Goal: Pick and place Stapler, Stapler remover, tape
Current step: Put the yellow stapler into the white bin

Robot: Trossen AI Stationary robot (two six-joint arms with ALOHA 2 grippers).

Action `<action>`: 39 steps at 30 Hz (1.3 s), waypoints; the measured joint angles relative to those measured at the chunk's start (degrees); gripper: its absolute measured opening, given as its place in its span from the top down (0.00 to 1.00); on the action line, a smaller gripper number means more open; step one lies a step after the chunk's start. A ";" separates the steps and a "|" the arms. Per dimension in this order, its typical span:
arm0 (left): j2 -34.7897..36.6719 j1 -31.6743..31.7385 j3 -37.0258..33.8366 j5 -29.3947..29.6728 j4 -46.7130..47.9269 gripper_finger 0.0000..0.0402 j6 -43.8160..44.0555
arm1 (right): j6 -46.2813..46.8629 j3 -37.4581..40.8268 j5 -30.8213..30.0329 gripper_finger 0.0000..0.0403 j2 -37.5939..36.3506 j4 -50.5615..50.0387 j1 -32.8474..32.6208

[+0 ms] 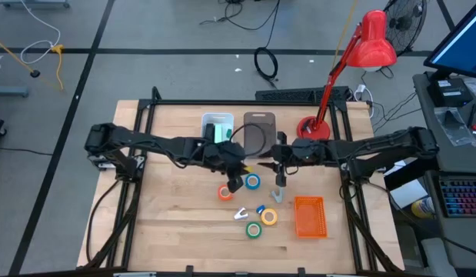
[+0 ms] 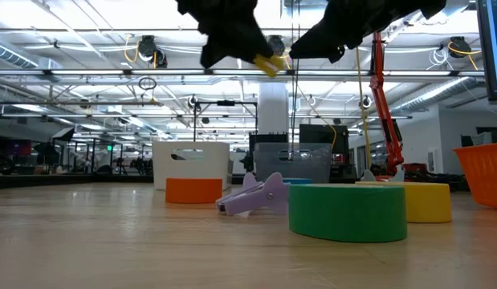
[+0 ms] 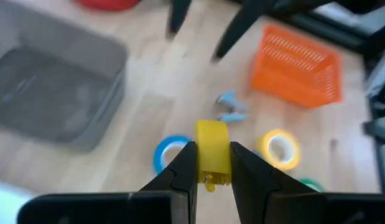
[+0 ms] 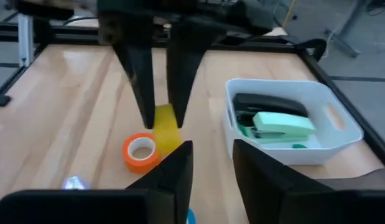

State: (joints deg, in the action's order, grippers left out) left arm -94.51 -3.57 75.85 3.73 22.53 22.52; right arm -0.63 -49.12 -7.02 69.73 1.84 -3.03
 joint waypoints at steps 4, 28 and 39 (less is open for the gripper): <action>1.05 0.26 0.00 4.51 6.63 0.83 0.57 | -0.01 0.02 0.62 0.69 -1.17 -1.25 -0.04; -4.62 19.43 -0.09 14.72 11.73 0.83 15.49 | 4.71 0.04 1.07 0.68 -5.48 -10.54 -0.09; -7.67 23.06 -0.02 12.51 13.52 0.83 17.05 | 4.73 0.04 1.07 0.68 -5.46 -11.19 -0.09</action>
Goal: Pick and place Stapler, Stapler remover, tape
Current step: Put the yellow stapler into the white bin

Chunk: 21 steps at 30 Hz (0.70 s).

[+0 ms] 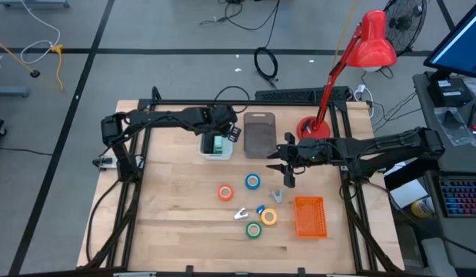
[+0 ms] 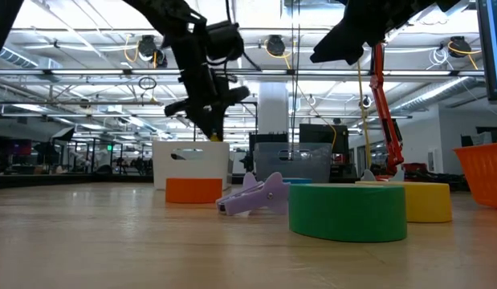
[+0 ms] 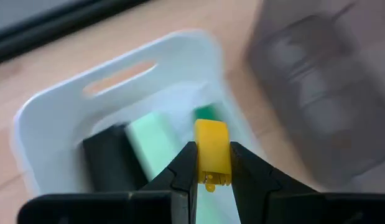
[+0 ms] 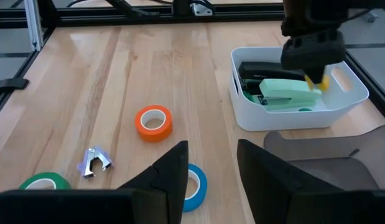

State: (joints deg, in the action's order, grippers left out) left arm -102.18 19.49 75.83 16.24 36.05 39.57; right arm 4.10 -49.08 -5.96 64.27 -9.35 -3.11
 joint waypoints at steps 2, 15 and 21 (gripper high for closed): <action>-1.03 0.85 -0.01 -0.72 -0.65 0.83 -0.01 | 0.00 0.00 -0.02 0.68 0.00 0.01 0.00; -6.55 4.60 0.00 -4.25 -4.91 0.83 1.45 | 1.25 0.00 -0.02 0.68 0.00 -0.53 0.00; -7.66 5.24 0.02 -3.91 -6.35 0.83 1.55 | 1.25 0.00 -0.01 0.68 0.00 -0.79 0.00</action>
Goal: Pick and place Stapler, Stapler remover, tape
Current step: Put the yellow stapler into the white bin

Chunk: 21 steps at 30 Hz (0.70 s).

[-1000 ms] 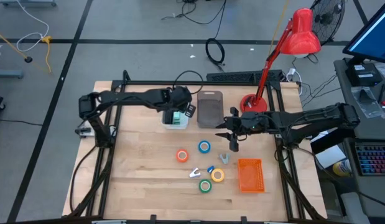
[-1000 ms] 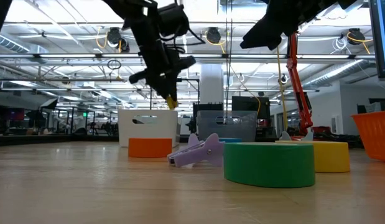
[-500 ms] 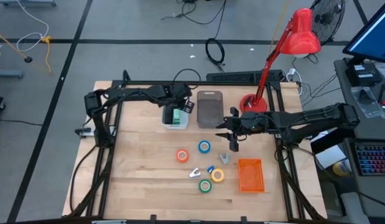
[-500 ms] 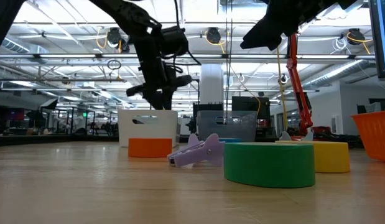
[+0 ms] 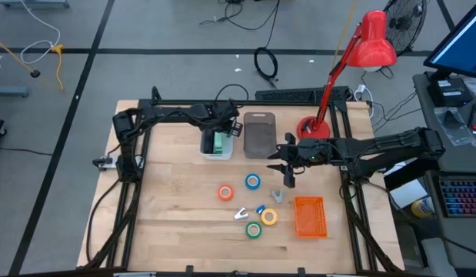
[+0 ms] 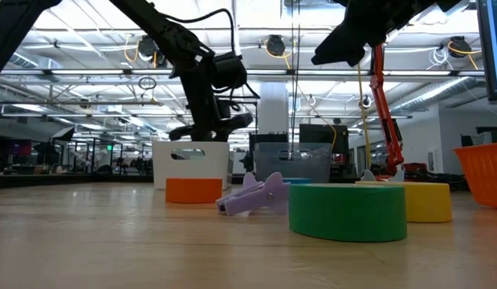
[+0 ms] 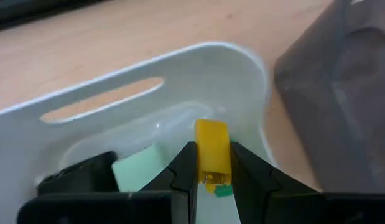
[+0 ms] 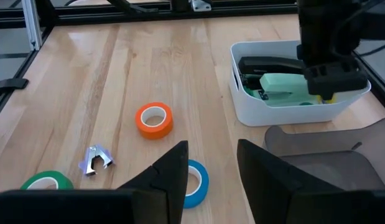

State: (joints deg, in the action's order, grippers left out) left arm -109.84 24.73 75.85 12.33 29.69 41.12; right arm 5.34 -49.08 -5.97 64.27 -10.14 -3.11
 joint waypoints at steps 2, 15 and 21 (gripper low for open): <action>-0.02 0.16 -0.09 0.12 0.28 0.83 0.00 | 0.00 0.00 -0.01 0.68 0.00 0.01 0.00; -0.46 0.37 -0.04 2.35 -2.14 0.83 -0.33 | 0.00 0.00 -0.01 0.68 0.00 0.01 0.00; -0.46 0.70 -0.04 3.17 -3.03 0.73 -0.39 | 0.09 0.00 -0.01 0.68 0.00 0.01 0.01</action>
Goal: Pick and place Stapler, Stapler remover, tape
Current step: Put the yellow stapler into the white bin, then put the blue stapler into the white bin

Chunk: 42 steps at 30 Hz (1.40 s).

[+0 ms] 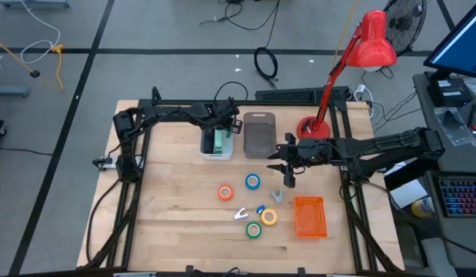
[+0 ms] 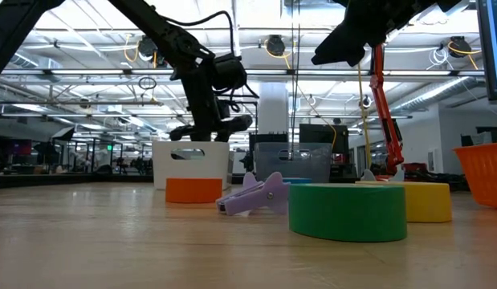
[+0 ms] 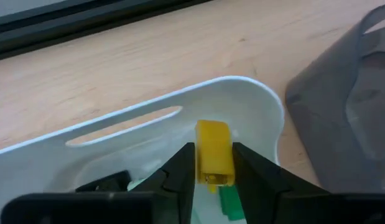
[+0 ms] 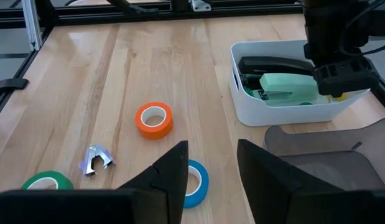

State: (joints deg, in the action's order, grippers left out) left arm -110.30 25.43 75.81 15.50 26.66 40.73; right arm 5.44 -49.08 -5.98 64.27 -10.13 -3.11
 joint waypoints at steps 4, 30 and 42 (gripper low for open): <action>0.00 0.06 -0.21 -0.38 -0.09 0.70 0.00 | 0.13 0.00 0.00 0.68 0.00 0.00 -0.01; 21.54 -10.60 -0.35 -9.10 0.93 0.68 -11.54 | -0.17 0.00 0.45 0.68 0.00 -0.77 -0.01; 22.10 -28.37 -0.33 -10.39 2.48 0.68 -12.34 | -0.24 0.00 9.95 0.68 0.02 -4.36 -0.03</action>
State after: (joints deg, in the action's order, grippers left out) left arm -88.20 -2.94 75.48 5.11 29.15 28.39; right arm 5.19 -49.08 3.97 64.29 -14.49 -3.14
